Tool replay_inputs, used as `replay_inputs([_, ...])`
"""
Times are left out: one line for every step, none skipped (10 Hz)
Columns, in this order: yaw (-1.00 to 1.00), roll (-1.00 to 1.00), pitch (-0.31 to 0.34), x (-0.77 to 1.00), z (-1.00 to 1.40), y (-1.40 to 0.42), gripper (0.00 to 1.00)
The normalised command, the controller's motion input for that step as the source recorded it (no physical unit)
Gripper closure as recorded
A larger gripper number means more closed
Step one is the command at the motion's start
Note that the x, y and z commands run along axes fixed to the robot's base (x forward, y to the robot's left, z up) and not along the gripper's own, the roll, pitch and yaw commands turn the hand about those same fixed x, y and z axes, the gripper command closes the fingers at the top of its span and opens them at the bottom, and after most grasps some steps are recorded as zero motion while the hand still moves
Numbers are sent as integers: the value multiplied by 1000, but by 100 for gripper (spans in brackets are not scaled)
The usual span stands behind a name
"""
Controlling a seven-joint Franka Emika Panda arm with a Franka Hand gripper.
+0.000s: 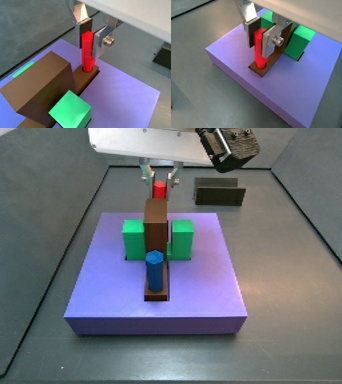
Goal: Pick up the red object. Move up. Move to above the board. Insert the red object.
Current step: Insert the red object.
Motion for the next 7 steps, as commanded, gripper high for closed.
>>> replay_inputs([66, 0, 27, 209, -143, -160, 100])
replay_inputs([49, 0, 21, 166, -171, -157, 100])
replay_inputs([0, 0, 0, 137, -249, -34, 100])
replay_inputs([-3, 0, -26, 0, -366, 0, 100])
replay_inputs([0, -69, 0, 0, -63, 0, 100])
replay_inputs([0, 0, 0, 0, -29, 0, 100])
replay_inputs([-20, 36, 10, -106, -126, -63, 100])
